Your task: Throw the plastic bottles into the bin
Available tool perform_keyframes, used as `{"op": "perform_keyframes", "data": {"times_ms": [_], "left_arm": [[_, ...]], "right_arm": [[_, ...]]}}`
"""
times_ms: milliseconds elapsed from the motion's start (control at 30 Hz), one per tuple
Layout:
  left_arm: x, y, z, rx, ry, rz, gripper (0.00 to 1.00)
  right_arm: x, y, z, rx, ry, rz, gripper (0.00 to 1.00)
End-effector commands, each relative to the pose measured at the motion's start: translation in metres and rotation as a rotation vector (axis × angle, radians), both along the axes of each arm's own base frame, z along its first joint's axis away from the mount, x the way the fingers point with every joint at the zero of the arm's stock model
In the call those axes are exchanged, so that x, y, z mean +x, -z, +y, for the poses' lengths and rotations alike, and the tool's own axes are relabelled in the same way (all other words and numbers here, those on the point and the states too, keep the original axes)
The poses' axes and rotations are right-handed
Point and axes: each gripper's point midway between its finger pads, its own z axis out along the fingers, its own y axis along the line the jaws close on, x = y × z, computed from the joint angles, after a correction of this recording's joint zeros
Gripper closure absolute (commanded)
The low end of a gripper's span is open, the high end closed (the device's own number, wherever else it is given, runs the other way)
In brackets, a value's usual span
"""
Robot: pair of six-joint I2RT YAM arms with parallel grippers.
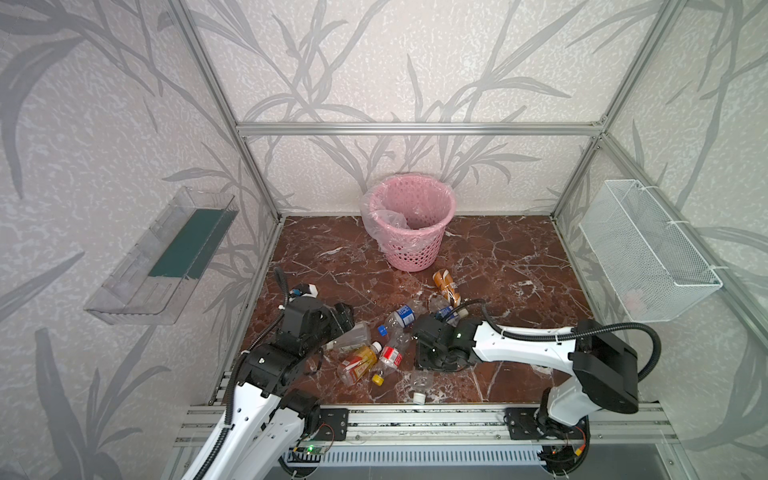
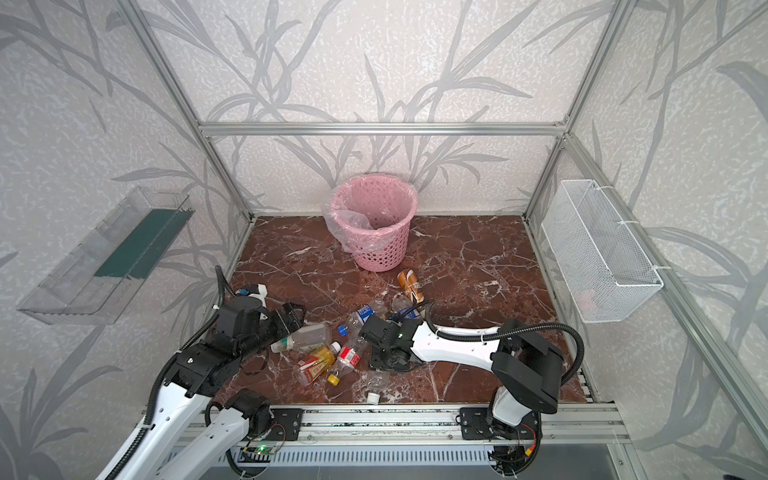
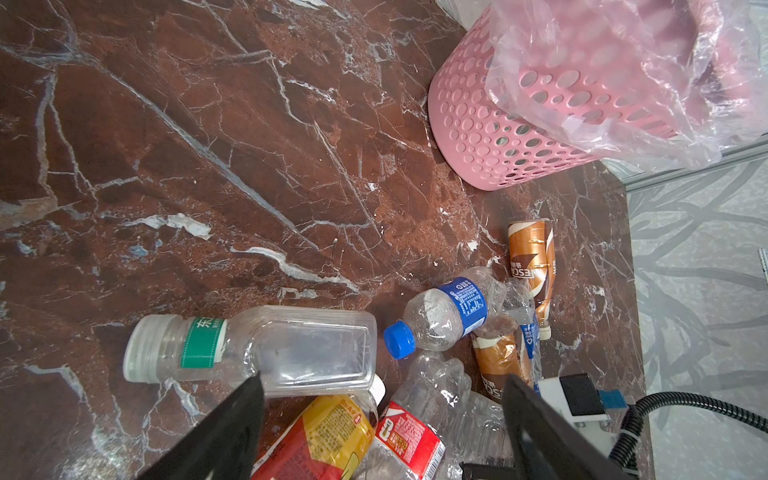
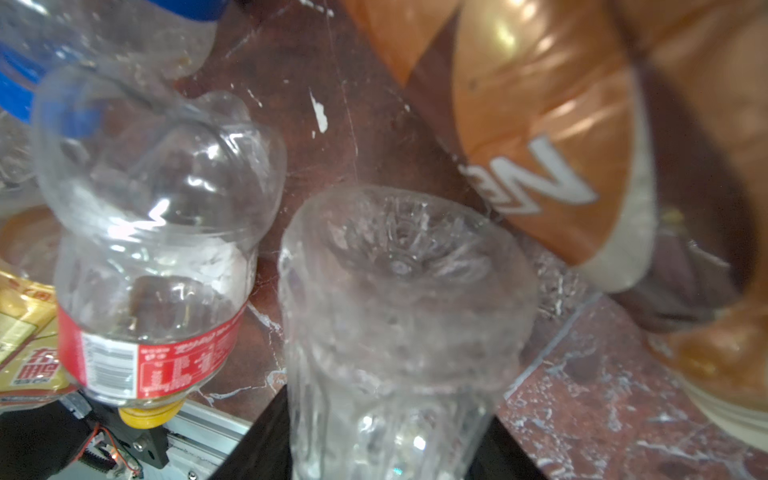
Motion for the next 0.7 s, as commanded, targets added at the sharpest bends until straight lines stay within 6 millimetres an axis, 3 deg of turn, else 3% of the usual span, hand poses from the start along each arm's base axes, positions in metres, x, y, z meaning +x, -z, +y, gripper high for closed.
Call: {"op": "perform_keyframes", "data": {"times_ms": [0,167,333,667], "left_arm": [[0.002,0.004,0.003,0.008,-0.014,0.005,0.11],[0.001,0.004,0.003,0.011,-0.013,0.007,0.11],[0.002,0.002,0.003,0.01,-0.013,0.004,0.11],[0.009,0.003,-0.002,0.006,-0.005,0.01,0.11]], "right_arm": [[-0.016,0.016,-0.023,-0.133,-0.083,0.052,0.41],[-0.011,0.006,-0.014,-0.08,-0.11,0.004,0.44],[-0.002,-0.018,-0.005,0.027,-0.14,-0.092,0.47],[0.008,-0.048,-0.021,0.119,-0.176,-0.273,0.49]]}}
